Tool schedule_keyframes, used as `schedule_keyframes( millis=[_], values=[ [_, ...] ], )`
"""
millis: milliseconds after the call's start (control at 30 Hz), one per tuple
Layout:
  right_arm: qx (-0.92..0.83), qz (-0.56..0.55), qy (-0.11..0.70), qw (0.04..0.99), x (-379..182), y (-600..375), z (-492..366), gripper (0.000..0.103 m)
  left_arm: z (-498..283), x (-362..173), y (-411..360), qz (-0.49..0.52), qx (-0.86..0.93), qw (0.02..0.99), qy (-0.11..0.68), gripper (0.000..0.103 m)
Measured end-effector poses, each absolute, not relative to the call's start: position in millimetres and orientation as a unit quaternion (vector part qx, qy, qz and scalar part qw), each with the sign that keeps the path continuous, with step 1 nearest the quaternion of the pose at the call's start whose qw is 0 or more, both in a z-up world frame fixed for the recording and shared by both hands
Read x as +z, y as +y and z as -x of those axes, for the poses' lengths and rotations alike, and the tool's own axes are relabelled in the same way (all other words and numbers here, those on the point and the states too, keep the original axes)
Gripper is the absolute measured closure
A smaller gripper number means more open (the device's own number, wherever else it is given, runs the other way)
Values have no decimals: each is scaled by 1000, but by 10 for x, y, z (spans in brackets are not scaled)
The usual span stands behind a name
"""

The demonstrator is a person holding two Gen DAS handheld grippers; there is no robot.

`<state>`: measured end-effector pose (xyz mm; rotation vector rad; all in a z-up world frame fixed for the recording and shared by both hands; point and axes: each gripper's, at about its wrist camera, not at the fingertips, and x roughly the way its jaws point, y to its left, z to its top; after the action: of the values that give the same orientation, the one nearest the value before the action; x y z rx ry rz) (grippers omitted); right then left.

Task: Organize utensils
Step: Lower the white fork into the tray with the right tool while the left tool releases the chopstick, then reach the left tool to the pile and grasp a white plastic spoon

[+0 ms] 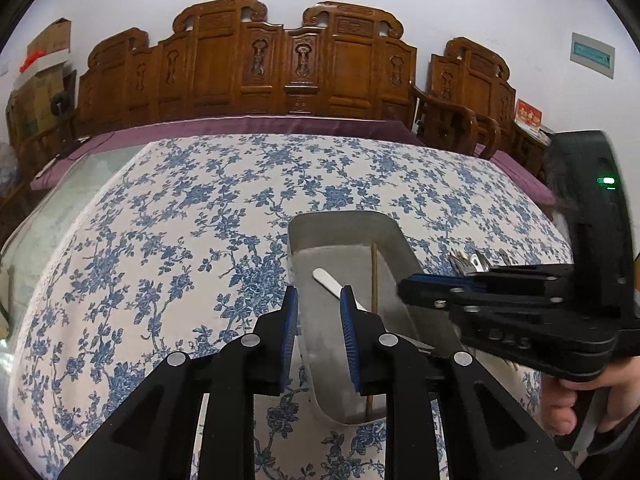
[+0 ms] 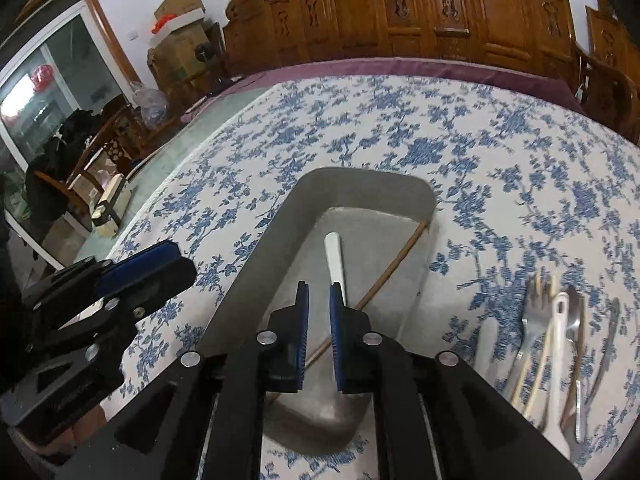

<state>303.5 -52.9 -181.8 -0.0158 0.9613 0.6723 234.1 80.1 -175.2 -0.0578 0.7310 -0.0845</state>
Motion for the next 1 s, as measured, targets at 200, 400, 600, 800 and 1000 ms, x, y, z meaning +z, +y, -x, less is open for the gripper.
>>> schedule_keyframes(
  millis=[200,400,600,800,1000],
  values=[
    [303,36,429,850,-1618,-987,-2747,84,-2262,-1706,639,20,-61,933,355,73],
    [263,49,416,869,-1489,-1574,-2512,74,-2147,-1650,398,3,-87,933,348,64],
    [210,50,430,877,-1589,-2076,-2359,70,-2015,-1620,163,2,-117,930,347,63],
    [181,44,447,875,-1753,-2334,-2277,70,-1893,-1645,-144,-15,-149,926,347,63],
    [170,41,454,874,-1880,-2407,-2239,62,-1831,-1782,-407,-30,-168,917,361,63]
  ],
)
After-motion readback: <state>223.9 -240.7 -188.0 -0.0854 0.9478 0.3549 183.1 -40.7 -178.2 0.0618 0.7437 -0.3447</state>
